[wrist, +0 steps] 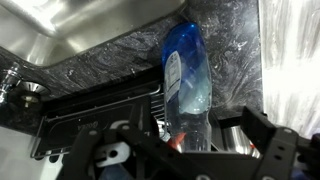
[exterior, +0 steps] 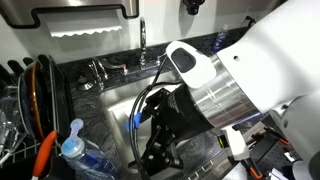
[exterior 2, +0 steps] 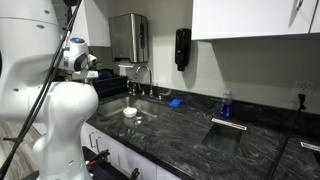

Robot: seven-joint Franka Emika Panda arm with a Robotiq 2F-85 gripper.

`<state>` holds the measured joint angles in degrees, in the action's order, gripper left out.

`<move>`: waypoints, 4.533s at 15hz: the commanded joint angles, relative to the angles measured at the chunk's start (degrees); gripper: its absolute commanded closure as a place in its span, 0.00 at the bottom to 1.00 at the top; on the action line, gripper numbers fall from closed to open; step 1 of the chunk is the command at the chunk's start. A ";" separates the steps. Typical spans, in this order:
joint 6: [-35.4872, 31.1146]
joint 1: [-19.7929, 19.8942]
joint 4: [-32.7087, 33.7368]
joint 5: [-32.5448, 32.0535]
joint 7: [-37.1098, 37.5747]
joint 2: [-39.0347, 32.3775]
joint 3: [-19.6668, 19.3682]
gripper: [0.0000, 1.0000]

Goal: Pick the soap bottle and put it on the right of the counter

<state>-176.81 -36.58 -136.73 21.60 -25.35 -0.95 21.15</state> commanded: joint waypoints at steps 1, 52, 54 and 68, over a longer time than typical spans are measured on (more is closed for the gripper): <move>-2.76 -0.87 3.99 1.35 -0.96 -4.89 1.12 0.00; -13.61 -44.94 8.12 -5.08 11.08 -18.89 -45.99 0.92; -14.40 -48.43 6.37 -4.62 11.85 -18.59 -50.52 0.92; -17.41 -81.03 -15.47 8.23 10.34 -17.86 -92.98 0.92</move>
<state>-191.27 -111.12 -147.51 27.06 -13.80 -19.81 -64.69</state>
